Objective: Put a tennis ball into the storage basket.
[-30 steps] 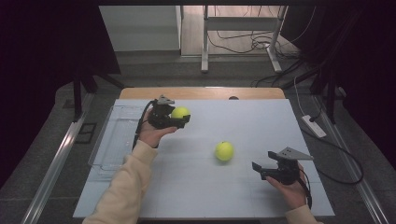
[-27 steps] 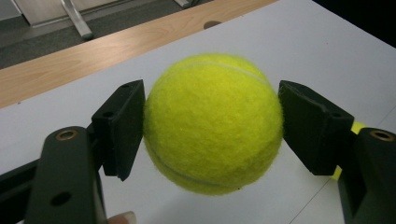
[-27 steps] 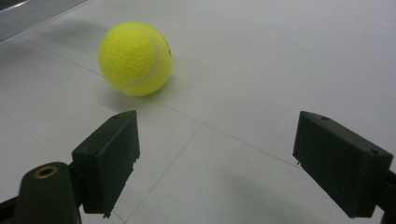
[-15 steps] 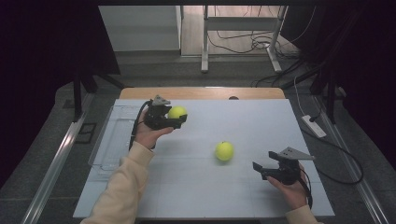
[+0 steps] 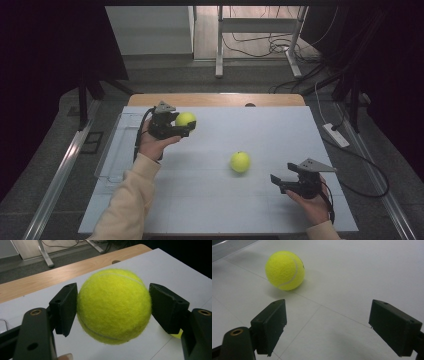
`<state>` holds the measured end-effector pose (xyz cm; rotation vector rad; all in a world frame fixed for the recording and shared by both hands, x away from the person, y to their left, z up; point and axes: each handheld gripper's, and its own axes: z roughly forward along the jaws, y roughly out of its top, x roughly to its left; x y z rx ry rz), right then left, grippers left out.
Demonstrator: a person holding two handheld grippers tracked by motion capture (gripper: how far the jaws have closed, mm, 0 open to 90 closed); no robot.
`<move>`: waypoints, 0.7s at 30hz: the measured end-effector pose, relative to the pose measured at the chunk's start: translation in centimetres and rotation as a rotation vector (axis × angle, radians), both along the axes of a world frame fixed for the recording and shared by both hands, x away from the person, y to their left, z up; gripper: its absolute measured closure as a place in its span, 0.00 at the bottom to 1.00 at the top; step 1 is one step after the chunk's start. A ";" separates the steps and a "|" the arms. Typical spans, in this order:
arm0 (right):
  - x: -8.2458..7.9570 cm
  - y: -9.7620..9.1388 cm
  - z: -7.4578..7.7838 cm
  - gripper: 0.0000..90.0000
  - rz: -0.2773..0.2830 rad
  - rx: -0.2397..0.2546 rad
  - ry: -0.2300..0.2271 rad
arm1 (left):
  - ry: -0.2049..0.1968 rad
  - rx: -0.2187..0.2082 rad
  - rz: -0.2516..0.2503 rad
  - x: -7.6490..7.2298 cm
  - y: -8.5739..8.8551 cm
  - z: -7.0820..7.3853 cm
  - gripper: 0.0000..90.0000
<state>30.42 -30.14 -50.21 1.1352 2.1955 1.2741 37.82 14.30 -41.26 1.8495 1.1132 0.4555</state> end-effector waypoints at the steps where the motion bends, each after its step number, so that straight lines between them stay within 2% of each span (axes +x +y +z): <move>1: 0.0 0.0 0.0 0.16 0.000 -0.001 0.000 | -0.005 -0.002 0.000 -0.1 0.1 0.1 0.31; 10: -0.2 0.0 0.1 0.16 -0.010 -0.003 -0.006 | -0.039 -0.012 0.015 -1.0 1.0 0.7 0.31; 21: -0.3 0.1 0.1 0.16 -0.007 -0.011 -0.008 | -0.050 -0.031 0.042 -1.4 2.3 1.1 0.31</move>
